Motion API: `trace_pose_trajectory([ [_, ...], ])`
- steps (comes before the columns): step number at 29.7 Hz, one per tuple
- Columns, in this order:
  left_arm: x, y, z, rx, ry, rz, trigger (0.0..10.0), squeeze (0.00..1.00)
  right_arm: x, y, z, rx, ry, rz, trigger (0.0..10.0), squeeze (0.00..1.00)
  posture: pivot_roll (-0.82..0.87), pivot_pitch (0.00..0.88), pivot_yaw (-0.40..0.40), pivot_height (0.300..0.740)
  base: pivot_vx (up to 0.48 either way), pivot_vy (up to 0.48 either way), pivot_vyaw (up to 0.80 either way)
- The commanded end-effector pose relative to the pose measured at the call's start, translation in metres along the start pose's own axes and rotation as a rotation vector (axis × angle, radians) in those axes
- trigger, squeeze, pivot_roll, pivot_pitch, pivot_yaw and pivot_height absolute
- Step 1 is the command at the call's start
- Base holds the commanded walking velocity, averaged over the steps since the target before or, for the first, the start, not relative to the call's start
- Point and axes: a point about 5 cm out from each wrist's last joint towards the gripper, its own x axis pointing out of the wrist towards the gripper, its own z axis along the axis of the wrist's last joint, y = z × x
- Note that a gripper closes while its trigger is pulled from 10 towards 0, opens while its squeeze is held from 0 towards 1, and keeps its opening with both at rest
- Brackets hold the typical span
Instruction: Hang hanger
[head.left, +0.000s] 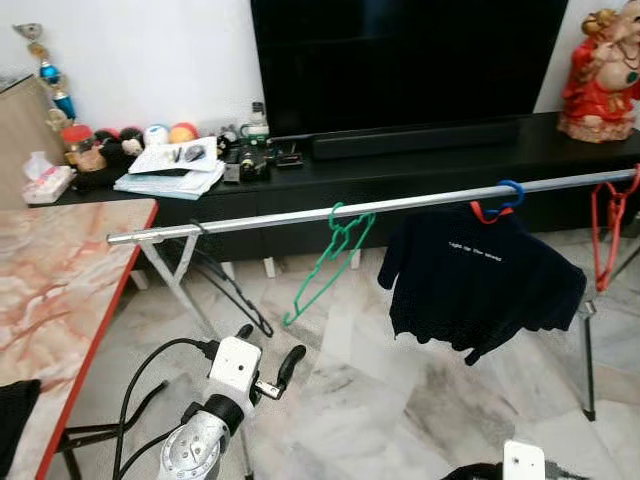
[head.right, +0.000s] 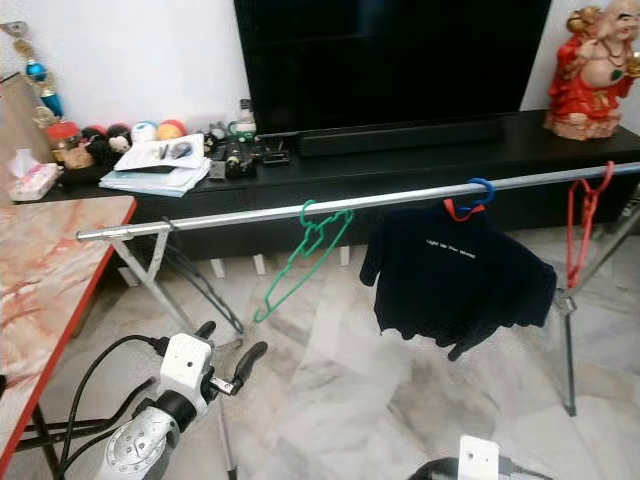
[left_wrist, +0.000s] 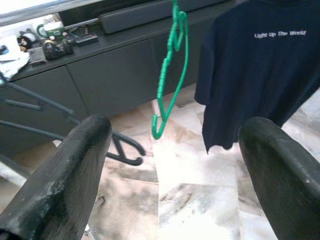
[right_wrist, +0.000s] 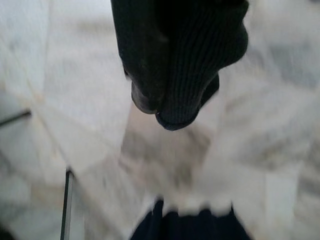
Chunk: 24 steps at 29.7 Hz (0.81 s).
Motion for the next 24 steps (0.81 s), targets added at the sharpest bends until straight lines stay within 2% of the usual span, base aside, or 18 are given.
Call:
trace_pose_trajectory([
  [1,0.0,0.004,0.002,-0.014,0.0,0.01,10.0,0.0,0.004,-0.001,0.018,0.028,-0.085,-0.01,10.0,0.0,0.09,0.0,0.068,0.74,0.0,0.0,0.0],
  [6,0.003,0.005,0.005,-0.061,-0.019,0.036,10.0,0.0,0.005,0.004,0.035,0.041,-0.184,0.014,10.0,0.0,0.08,0.0,0.067,0.74,0.0,0.0,0.0],
  [13,0.001,0.011,0.006,-0.122,-0.032,0.076,10.0,0.0,0.003,0.008,0.041,0.048,-0.246,0.027,10.0,0.0,0.07,0.0,0.053,0.74,0.0,0.0,0.0],
  [15,-0.002,0.016,0.002,-0.111,-0.017,0.094,10.0,0.0,0.002,0.004,0.046,0.041,-0.288,0.024,10.0,0.0,0.07,0.0,0.043,0.74,0.0,0.0,0.0],
  [20,-0.006,0.023,0.0,-0.132,-0.012,0.15,10.0,0.0,0.001,-0.008,0.046,0.03,-0.313,-0.004,10.0,0.0,0.06,0.0,0.035,0.74,0.0,0.0,0.0],
  [21,-0.007,0.023,-0.001,-0.139,-0.012,0.161,10.0,0.0,0.001,-0.012,0.046,0.044,-0.314,-0.021,10.0,0.0,0.06,0.0,0.034,0.74,0.0,0.0,0.0],
  [22,-0.007,0.022,-0.001,-0.144,-0.01,0.162,10.0,0.0,0.001,-0.016,0.046,0.118,-0.31,-0.047,10.0,0.0,0.06,0.0,0.032,0.74,0.0,0.0,0.0],
  [24,-0.007,0.021,-0.001,-0.153,-0.012,0.164,10.0,0.0,-0.001,-0.018,0.049,0.184,-0.336,-0.058,10.0,0.0,0.07,0.0,0.032,0.74,0.0,0.0,0.0],
])
